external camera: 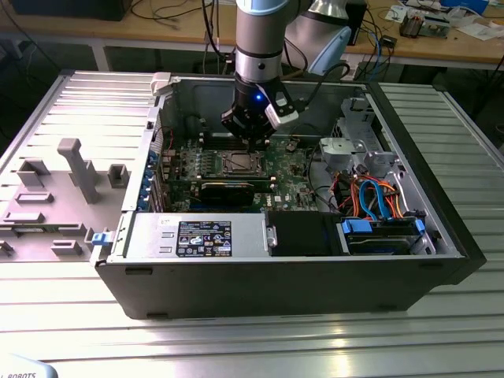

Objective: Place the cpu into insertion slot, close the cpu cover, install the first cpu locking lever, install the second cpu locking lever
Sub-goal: 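Install the second cpu locking lever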

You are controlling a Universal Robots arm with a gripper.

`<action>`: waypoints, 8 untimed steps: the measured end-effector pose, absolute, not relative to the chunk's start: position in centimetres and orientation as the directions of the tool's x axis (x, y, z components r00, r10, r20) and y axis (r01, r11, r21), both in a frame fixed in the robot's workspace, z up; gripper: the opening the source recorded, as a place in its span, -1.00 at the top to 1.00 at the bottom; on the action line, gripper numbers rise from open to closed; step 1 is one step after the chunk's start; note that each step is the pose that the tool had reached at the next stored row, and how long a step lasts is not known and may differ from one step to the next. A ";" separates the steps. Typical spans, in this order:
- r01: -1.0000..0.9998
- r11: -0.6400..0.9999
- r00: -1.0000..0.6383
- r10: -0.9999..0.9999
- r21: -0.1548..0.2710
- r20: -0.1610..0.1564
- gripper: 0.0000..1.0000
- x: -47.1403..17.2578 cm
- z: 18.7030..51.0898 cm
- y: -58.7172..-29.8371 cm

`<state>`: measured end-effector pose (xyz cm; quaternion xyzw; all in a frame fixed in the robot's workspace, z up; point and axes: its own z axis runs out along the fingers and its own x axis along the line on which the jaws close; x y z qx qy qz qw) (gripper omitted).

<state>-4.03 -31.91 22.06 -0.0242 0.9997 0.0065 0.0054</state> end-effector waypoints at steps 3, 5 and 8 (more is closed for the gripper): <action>-0.048 0.999 -0.999 -0.048 0.013 -0.011 0.79 -4.0 22.1 -32.0; -0.048 0.999 -0.999 -0.048 0.013 -0.011 0.79 -4.0 22.1 -32.0; -0.048 0.999 -0.999 -0.048 0.013 -0.011 0.79 -4.0 22.1 -32.0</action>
